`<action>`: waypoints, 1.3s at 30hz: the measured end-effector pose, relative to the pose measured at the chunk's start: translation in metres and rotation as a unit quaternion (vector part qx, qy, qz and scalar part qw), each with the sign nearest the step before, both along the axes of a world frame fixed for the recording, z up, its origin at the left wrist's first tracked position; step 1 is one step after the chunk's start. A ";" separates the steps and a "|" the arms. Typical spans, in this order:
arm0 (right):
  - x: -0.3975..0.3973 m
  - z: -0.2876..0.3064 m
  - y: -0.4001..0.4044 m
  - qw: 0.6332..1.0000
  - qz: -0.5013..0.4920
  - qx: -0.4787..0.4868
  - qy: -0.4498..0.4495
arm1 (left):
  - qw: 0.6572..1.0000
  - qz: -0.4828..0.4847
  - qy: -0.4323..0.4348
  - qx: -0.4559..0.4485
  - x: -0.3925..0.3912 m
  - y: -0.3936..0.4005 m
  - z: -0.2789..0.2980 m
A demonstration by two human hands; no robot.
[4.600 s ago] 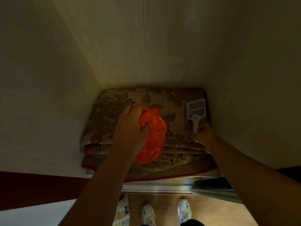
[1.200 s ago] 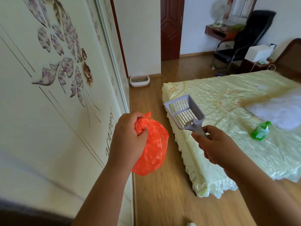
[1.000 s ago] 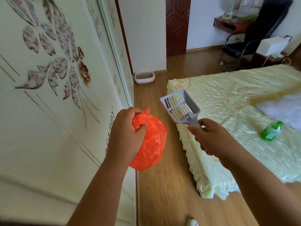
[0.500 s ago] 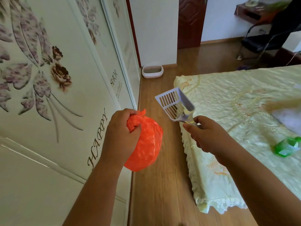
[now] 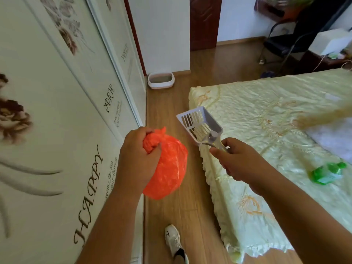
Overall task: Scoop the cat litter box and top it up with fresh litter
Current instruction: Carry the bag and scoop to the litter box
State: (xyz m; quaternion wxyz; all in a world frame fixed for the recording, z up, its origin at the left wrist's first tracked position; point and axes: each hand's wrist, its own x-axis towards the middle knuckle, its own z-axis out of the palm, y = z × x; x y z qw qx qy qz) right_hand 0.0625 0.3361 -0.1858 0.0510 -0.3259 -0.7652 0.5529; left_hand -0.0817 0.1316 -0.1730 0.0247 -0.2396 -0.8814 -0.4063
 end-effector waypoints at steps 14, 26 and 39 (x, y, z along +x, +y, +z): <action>-0.164 0.029 0.033 0.997 -0.058 0.049 -0.001 | 0.997 -0.073 0.019 0.030 -0.190 0.077 0.017; -0.275 0.023 0.102 0.999 -0.034 0.041 0.002 | 0.998 -0.053 0.021 0.005 -0.279 0.121 0.021; -0.415 0.051 0.236 0.999 0.038 0.024 0.021 | 0.999 0.027 0.039 0.023 -0.377 0.233 0.051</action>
